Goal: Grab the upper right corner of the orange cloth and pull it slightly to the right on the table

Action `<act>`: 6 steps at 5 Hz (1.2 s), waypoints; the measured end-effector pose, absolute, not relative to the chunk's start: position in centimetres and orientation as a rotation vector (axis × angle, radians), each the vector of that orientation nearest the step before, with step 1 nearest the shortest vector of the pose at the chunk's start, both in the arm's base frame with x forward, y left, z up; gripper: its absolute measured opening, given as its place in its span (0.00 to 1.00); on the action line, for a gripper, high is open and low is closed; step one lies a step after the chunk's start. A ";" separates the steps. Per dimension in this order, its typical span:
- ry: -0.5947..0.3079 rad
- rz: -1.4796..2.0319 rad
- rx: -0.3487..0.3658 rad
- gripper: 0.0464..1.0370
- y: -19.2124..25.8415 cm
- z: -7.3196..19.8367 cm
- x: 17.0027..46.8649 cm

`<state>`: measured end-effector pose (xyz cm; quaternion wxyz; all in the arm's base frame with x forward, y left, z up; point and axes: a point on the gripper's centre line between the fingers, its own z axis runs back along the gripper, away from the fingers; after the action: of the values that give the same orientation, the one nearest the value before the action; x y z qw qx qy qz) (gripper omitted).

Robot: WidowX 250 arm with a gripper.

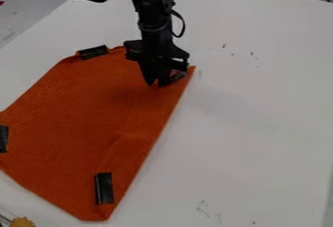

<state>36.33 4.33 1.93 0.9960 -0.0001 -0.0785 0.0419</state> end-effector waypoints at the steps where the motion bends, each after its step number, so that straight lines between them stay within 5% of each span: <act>1: -0.159 0.091 -0.007 0.63 4.5 1.9 36.3; 2: -0.152 0.089 -0.013 0.91 4.4 1.5 36.3; 3: -0.150 0.093 -0.020 0.96 4.6 1.5 36.2; 4: -0.159 0.105 -0.035 0.85 4.6 1.4 36.1; 6: -0.165 0.092 -0.044 0.26 4.6 1.3 36.1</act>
<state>36.14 4.61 1.28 0.9953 -0.0217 -0.0826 0.0460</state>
